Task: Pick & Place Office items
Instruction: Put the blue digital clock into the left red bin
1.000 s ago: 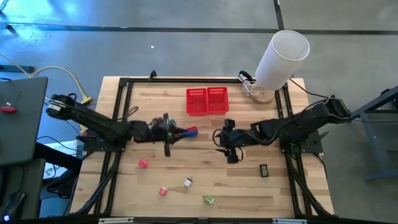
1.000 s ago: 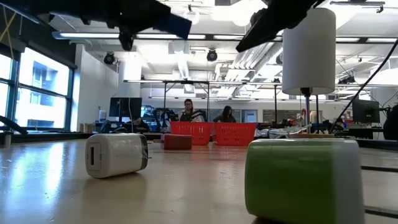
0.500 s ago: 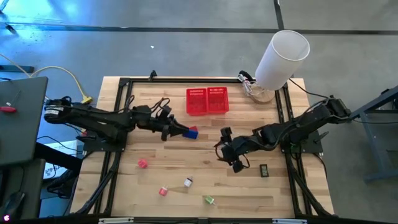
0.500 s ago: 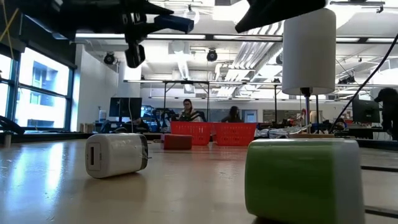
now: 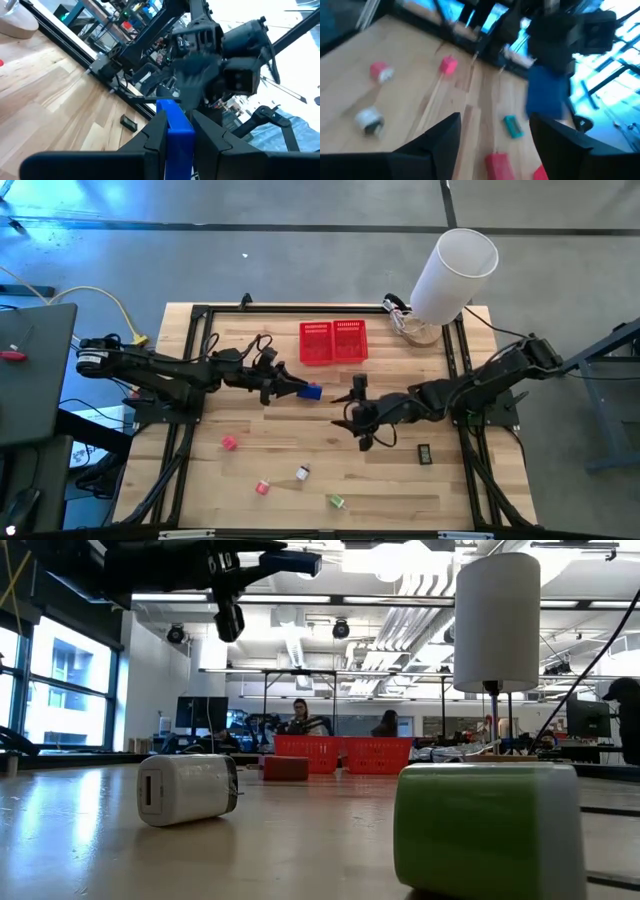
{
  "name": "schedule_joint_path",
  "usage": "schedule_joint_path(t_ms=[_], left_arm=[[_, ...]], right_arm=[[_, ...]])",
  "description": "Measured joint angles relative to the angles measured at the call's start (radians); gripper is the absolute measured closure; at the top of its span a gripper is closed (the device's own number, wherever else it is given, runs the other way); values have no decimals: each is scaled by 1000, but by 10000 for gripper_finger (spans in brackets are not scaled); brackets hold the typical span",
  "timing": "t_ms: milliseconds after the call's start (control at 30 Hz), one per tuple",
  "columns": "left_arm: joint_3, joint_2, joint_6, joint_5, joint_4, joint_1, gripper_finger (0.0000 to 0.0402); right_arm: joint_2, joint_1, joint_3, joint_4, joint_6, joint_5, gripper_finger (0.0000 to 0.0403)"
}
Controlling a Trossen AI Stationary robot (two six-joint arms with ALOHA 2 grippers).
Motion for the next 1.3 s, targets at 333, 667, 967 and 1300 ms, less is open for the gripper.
schedule_joint_path(t_ms=[333, 667, 967, 1300], left_arm=[[0, -1, 2, 30, 17, 0, 344], [0, -1, 11, 17, 127, 14, 344], [0, -2, 19, -13, 151, 14, 344], [0, -2, 8, -19, 198, 13, 344]], right_arm=[[-1, -35, 0, 58, -99, 50, 99], [-1, -97, 0, 149, -129, 24, 108], [-1, -107, 0, 228, -287, -73, 109], [-1, -164, 0, 238, -306, -151, 109]])
